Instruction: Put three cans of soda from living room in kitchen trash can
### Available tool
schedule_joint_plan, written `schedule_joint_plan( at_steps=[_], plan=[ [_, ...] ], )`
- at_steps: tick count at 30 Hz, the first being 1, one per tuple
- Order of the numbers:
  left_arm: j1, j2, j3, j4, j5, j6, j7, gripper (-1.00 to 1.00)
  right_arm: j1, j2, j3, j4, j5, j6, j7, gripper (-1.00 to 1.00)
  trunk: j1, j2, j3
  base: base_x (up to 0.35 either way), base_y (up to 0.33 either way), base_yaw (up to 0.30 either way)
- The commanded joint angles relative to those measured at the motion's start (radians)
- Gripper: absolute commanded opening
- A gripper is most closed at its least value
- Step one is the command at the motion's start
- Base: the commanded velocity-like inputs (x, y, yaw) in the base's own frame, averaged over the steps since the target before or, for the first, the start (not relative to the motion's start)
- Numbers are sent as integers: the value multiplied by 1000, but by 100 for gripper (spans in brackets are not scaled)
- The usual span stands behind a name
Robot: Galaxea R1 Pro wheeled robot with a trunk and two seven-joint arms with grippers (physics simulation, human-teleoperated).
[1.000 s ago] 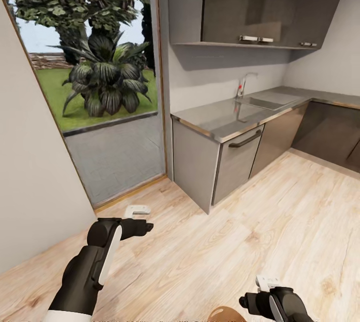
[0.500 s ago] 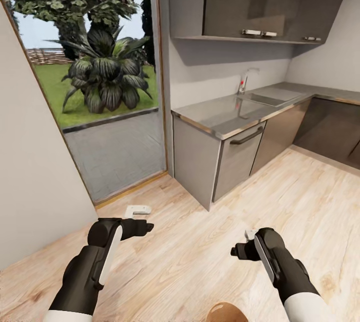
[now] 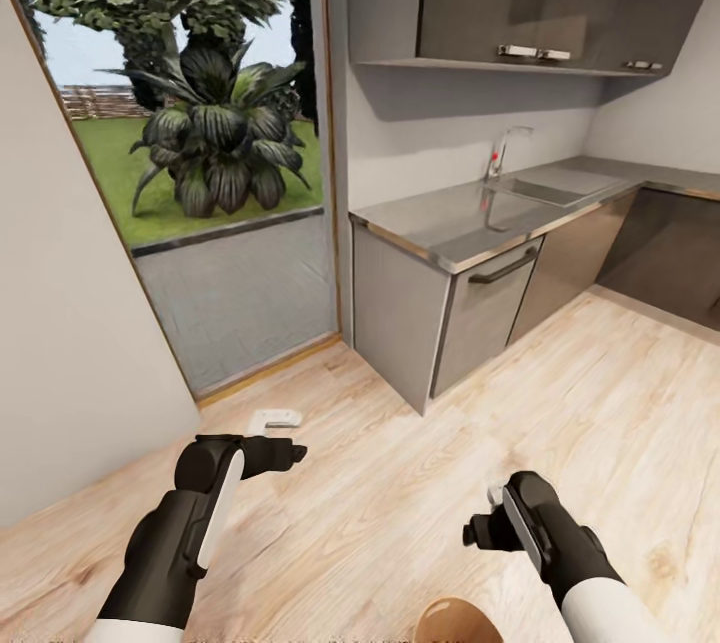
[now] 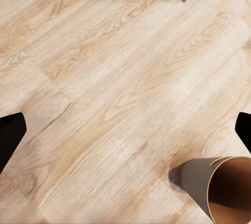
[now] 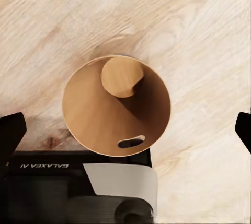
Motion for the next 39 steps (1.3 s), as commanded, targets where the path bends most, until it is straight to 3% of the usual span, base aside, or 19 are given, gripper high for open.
schedule_joint_plan(
  at_steps=[1, 9, 16, 22, 39],
  plan=[
    [0, 0, 0, 0, -1, 0, 0, 100, 0, -1, -2, 58, -1, -42, -1, 100, 0, 0, -2, 0, 0, 76],
    [0, 0, 1, -2, -1, 0, 0, 100, 0, -19, -4, 258, 1, -194, -21, 100, 0, 0, -14, 0, 0, 87],
    [1, 0, 0, -7, 2, 0, 0, 100, 0, -45, -4, 362, -2, -303, -27, 100, 0, 0, -25, 0, 0, 99],
    [1, -2, -2, -9, 3, 0, 0, 100, 0, -79, -1, 379, -8, -375, -26, 100, 0, 0, -30, 0, 0, 61],
    [1, -4, -4, -4, 2, 0, 0, 100, 3, -87, -34, 380, -10, -402, -10, 100, 0, 0, -31, 0, 0, 4]
  ],
)
